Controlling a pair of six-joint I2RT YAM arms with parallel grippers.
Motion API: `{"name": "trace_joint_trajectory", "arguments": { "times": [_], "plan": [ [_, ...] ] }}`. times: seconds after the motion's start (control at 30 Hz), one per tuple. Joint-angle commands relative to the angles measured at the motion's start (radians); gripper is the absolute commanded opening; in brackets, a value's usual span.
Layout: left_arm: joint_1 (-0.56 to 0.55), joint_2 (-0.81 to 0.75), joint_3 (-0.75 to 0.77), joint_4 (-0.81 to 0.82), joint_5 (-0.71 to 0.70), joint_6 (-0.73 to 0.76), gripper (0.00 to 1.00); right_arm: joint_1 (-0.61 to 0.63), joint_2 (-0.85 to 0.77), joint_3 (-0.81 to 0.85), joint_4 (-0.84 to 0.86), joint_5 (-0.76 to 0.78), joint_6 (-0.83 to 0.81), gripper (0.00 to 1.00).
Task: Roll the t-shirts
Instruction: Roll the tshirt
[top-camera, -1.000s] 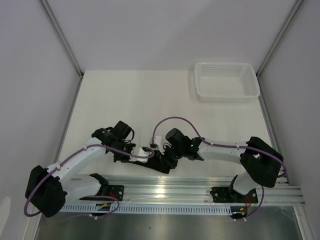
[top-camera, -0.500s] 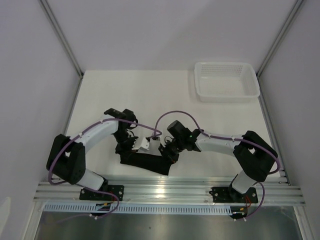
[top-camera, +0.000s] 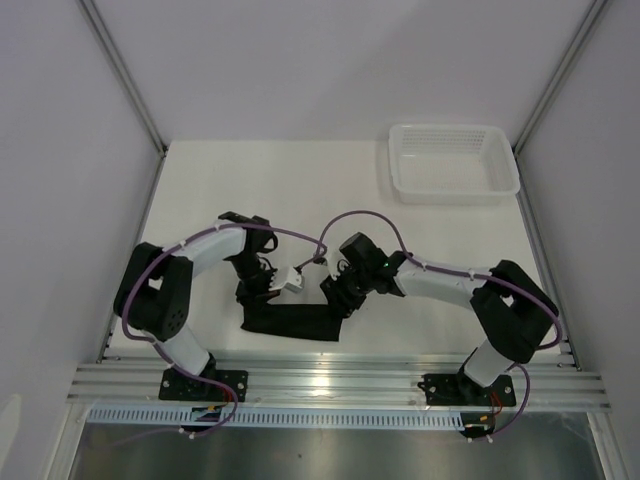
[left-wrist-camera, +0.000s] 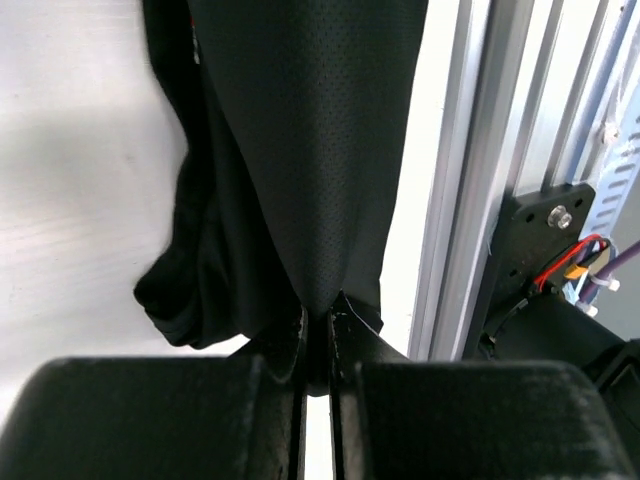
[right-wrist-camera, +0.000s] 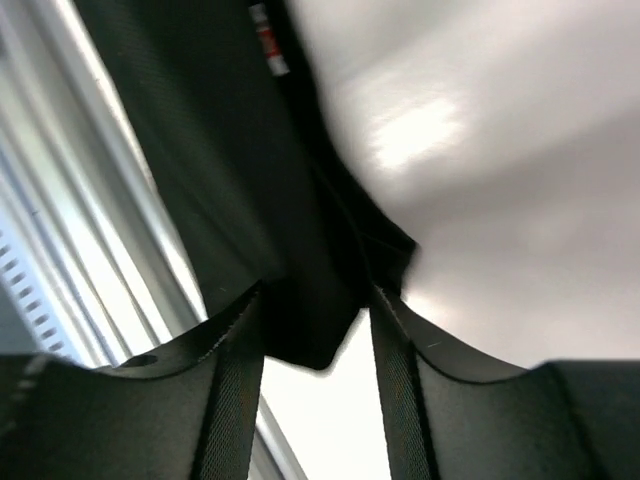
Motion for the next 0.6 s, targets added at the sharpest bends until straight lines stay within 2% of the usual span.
{"name": "trace_joint_trajectory", "arguments": {
  "times": [0.0, 0.2, 0.3, 0.33, 0.37, 0.4, 0.43, 0.47, 0.57],
  "plan": [
    [0.016, 0.012, 0.016, 0.027, 0.009, -0.029, 0.06, -0.005, -0.125, 0.004, -0.002, 0.18, 0.016, 0.48],
    [0.027, 0.035, 0.021, 0.038, -0.006, -0.04, 0.1, 0.025, -0.312, -0.083, 0.066, 0.358, 0.098, 0.52],
    [0.034, 0.034, 0.019, 0.047, -0.008, -0.046, 0.12, 0.157, -0.398, -0.18, 0.211, 0.572, 0.122, 0.49],
    [0.036, 0.034, 0.016, 0.049, -0.006, -0.045, 0.13, 0.195, -0.416, -0.248, 0.284, 0.614, 0.134, 0.46],
    [0.038, 0.032, 0.013, 0.062, -0.006, -0.051, 0.13, 0.269, -0.419, -0.281, 0.457, 0.663, 0.145, 0.36],
    [0.039, 0.031, 0.014, 0.07, -0.008, -0.057, 0.14, 0.303, -0.416, -0.313, 0.545, 0.682, 0.144, 0.33],
    [0.039, 0.032, 0.014, 0.078, -0.006, -0.06, 0.16, 0.333, -0.389, -0.356, 0.705, 0.699, 0.135, 0.29],
    [0.039, 0.032, 0.017, 0.082, -0.004, -0.07, 0.17, 0.372, -0.369, -0.366, 0.772, 0.714, 0.125, 0.23],
    [0.041, 0.035, 0.022, 0.082, 0.0, -0.084, 0.22, 0.387, -0.271, -0.341, 0.883, 0.713, 0.136, 0.16]
  ]
}}
